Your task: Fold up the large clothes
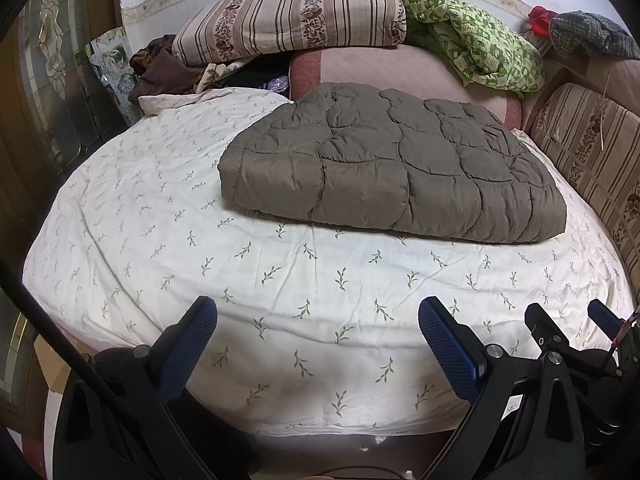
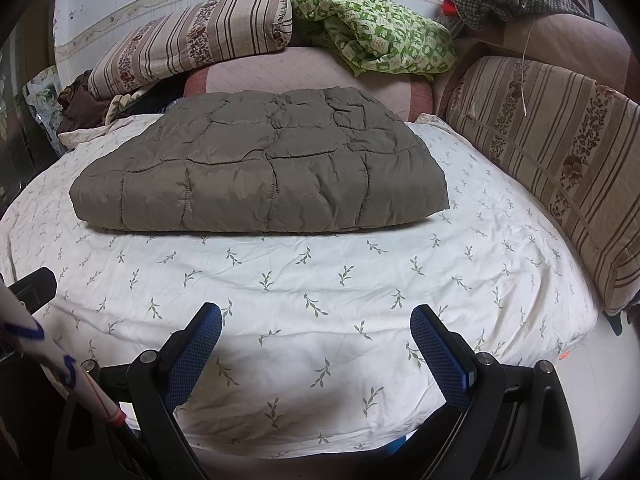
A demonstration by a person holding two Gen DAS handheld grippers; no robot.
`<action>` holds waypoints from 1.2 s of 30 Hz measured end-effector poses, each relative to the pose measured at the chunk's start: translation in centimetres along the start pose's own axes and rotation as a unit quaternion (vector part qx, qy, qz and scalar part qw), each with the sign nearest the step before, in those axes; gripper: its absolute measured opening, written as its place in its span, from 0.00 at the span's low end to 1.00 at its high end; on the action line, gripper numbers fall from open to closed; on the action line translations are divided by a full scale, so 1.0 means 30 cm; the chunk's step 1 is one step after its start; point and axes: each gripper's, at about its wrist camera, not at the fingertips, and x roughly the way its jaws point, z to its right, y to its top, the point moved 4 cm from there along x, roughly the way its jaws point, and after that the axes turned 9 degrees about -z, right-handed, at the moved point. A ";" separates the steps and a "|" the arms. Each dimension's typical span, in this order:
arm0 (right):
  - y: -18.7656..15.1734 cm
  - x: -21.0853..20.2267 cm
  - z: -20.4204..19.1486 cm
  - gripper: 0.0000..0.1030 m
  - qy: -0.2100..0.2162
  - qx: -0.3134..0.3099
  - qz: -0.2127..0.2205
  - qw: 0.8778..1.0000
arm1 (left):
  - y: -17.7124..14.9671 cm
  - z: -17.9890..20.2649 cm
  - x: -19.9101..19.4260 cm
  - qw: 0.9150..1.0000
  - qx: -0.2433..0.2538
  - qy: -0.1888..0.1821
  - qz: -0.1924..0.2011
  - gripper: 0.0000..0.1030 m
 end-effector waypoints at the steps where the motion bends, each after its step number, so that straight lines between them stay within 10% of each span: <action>1: -0.001 0.001 -0.001 0.95 0.000 0.000 0.000 1.000 | -0.001 0.001 0.002 1.000 0.000 0.000 -0.001 0.97; 36: -0.002 0.019 -0.010 0.95 0.004 -0.004 -0.005 1.000 | -0.007 0.006 0.037 1.000 0.005 -0.003 -0.013 0.98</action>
